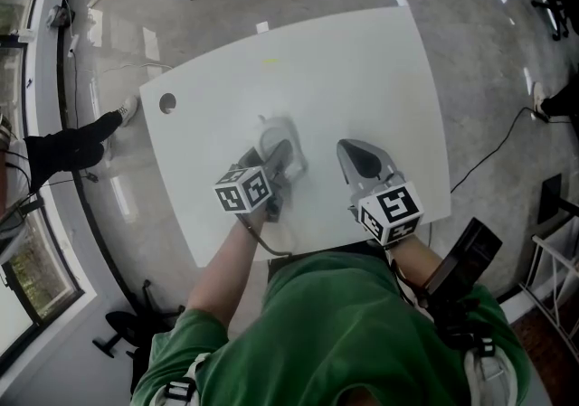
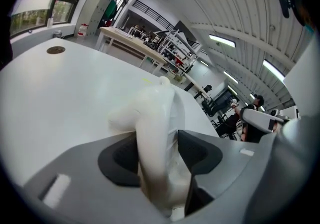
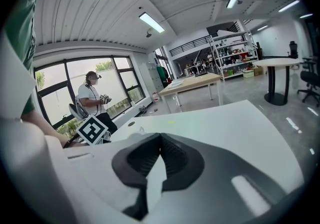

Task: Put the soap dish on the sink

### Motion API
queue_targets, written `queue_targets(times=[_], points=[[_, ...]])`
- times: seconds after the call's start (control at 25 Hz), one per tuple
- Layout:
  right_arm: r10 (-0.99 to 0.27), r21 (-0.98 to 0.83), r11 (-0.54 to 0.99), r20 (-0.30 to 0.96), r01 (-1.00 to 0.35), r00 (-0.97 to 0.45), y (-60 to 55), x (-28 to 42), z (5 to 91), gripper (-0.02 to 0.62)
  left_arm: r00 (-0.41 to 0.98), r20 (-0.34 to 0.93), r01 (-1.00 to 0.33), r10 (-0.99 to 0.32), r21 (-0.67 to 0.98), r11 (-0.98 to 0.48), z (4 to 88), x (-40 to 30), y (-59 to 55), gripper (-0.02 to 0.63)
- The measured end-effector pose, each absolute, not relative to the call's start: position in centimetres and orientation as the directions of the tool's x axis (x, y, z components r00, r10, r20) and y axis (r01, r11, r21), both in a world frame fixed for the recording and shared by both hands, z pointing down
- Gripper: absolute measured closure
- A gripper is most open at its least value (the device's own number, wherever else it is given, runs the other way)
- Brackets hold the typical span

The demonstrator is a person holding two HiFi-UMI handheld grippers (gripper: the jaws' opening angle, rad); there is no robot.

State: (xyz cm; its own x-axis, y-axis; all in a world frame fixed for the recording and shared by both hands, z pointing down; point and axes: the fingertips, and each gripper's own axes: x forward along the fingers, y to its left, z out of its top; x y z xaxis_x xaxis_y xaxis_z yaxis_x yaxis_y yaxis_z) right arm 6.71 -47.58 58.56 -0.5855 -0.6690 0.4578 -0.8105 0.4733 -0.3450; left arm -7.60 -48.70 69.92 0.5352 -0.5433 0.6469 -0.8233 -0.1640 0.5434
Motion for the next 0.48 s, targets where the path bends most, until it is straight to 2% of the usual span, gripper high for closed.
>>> queue_targets(times=[0.24,0.48], points=[[-0.671,-0.348,0.474,0.453,-0.809,-0.588,-47.51,6.76,58.33,0.594,0.493,0.694,-0.86,-0.525,0.48,-0.173,69.77,-7.84,-48.64,0.353],[-0.676,-0.348,0.471,0.449,-0.811,-0.585,-47.63,6.91,58.37,0.594,0.48,0.755,-0.873,-0.447,0.461,-0.16,70.41,-8.25,-48.07,0.313]])
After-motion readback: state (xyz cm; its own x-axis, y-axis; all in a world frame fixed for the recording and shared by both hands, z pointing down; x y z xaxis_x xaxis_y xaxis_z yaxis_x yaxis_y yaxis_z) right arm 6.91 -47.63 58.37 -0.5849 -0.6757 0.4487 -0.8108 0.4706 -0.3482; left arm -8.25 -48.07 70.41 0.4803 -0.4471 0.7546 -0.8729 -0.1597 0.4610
